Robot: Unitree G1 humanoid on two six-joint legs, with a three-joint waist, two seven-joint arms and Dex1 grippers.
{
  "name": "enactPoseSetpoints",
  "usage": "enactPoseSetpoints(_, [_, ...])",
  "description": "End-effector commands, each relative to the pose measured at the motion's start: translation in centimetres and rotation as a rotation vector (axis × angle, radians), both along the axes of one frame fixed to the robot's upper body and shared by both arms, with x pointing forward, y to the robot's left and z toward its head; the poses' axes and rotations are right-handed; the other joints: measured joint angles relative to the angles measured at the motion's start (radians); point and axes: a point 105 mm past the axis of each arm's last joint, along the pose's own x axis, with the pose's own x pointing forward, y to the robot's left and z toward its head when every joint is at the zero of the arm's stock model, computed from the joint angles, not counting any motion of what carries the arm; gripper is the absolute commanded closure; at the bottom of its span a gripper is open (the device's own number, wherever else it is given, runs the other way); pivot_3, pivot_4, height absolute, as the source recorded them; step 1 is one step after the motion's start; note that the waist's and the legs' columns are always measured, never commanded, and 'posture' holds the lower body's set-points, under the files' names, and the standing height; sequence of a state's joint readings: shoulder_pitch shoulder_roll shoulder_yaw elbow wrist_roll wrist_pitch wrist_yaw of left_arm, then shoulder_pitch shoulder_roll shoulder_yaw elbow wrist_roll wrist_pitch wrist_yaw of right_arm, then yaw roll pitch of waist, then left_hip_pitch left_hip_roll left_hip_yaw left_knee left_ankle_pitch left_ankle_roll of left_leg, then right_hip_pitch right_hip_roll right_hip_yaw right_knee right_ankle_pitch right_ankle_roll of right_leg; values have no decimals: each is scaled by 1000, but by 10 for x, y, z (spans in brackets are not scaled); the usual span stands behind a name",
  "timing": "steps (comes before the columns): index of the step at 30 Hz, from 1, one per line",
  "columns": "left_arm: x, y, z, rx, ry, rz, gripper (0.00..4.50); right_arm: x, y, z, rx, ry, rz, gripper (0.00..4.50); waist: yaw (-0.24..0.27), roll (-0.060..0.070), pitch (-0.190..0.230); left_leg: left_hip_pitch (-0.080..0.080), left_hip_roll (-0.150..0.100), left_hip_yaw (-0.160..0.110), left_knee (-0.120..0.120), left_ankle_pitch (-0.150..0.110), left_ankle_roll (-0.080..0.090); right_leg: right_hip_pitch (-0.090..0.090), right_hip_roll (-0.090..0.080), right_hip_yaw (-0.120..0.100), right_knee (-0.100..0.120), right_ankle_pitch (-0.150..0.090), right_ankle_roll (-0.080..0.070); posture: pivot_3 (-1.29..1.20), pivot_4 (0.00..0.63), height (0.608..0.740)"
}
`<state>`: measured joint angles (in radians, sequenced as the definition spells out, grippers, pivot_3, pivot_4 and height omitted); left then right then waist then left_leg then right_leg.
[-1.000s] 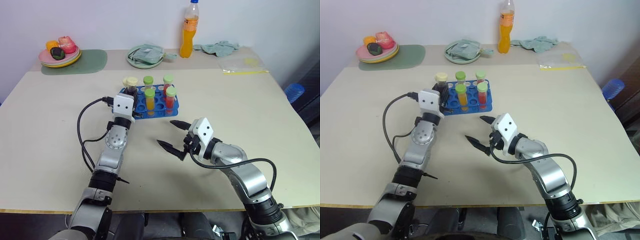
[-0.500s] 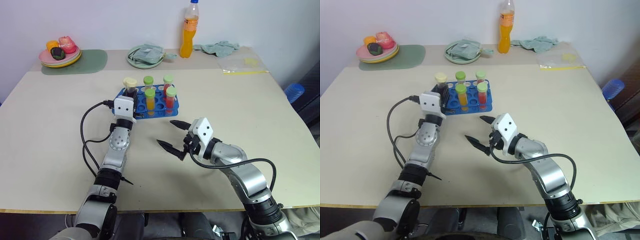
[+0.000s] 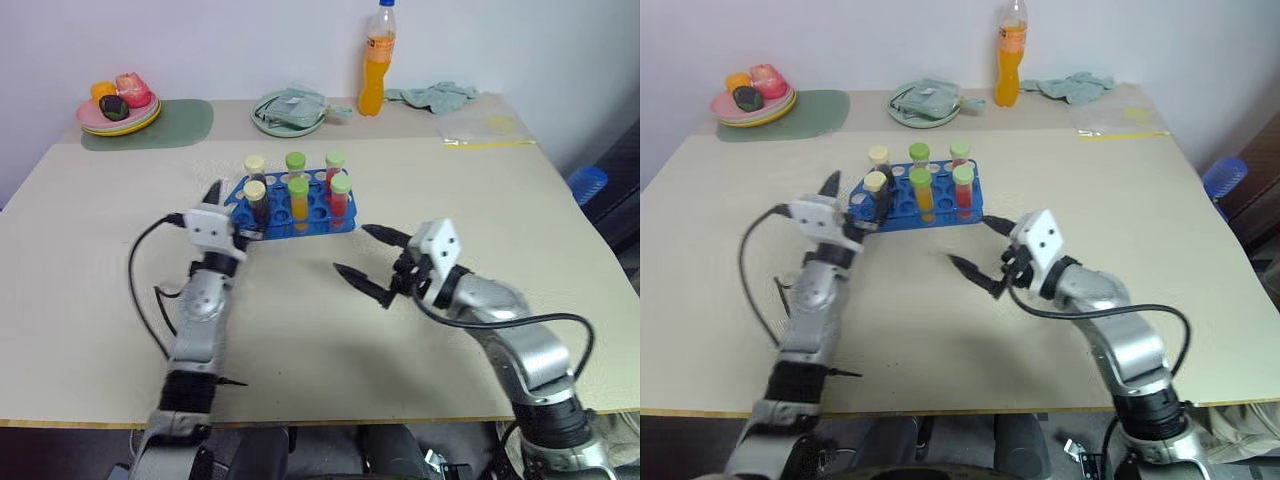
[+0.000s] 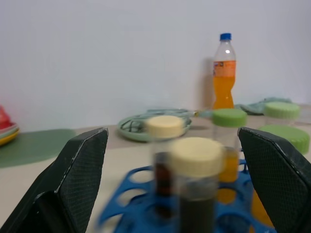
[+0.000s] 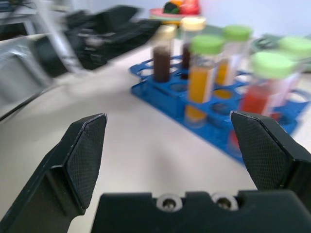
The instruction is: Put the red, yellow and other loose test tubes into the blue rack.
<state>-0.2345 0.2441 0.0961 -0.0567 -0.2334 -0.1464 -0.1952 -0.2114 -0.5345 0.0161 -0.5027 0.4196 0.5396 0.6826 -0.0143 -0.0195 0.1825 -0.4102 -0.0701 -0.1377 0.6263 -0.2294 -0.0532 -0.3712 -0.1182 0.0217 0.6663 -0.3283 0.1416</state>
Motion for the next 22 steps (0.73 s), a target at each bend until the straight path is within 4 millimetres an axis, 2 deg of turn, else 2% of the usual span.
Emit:
enactPoseSetpoints(1, [-14, 21, 7, 55, 40, -35, 137, -7, -20, 8, -31, -4, -19, 0, 2, 0, 0, 0, 0, 0, 0, 0, 0, 0, 0, 0, 0, 0, 0, 0, 150, 740])
enactPoseSetpoints(2, [-19, 27, 4, 102, 80, -42, 137, -6, -37, 7, -60, 8, -58, 0, 2, 0, 0, 0, 0, 0, 0, 0, 0, 1, 0, 0, 0, 0, 0, 0, 150, 740])
enactPoseSetpoints(3, [-26, 47, -10, 174, 180, -55, 137, -2, -60, 4, -90, 24, -143, 0, 2, 0, 0, 0, 0, 0, 0, 0, 1, 1, 0, 0, 0, 0, 0, 0, 150, 740])
enactPoseSetpoints(5, [-36, 65, -22, 220, 290, -71, 137, 1, -99, 1, -128, 47, -261, 0, 0, 1, 0, 0, 0, 1, 0, -1, 2, 1, 0, 0, -2, 0, 0, 0, 150, 740])
enactPoseSetpoints(7, [-44, 70, -26, 236, 329, -93, 137, 0, -126, -2, -133, 71, -332, 0, 2, 1, 0, 0, 0, 2, -1, -2, 3, 0, 0, 1, -2, 0, 0, 0, 150, 740])
enactPoseSetpoints(9, [-49, 77, -31, 256, 357, -94, 137, -4, -143, -6, -138, 93, -367, 0, 5, 1, 0, 0, 0, 2, 0, -2, 3, 2, 0, 0, -1, 0, 0, 0, 150, 740])
enactPoseSetpoints(12, [-50, 86, -33, 281, 370, -63, 137, -6, -155, -9, -143, 100, -385, 0, 3, 1, 0, 1, 1, 3, 0, -2, 3, 3, 0, 0, -1, 0, 0, 0, 150, 740])
enactPoseSetpoints(16, [-51, 88, -34, 271, 391, -62, 137, -5, -158, -7, -141, 91, -386, 0, -2, 2, 0, 1, 1, 2, 0, -2, 3, 2, -1, 1, -1, 0, 0, 0, 150, 740])
enactPoseSetpoints(22, [-54, 83, -40, 249, 420, -48, 137, 0, -144, -14, -137, 96, -351, 0, 1, 2, 0, 1, 1, 2, 0, -2, 3, 2, -1, 1, -2, 0, 0, 0, 150, 740])
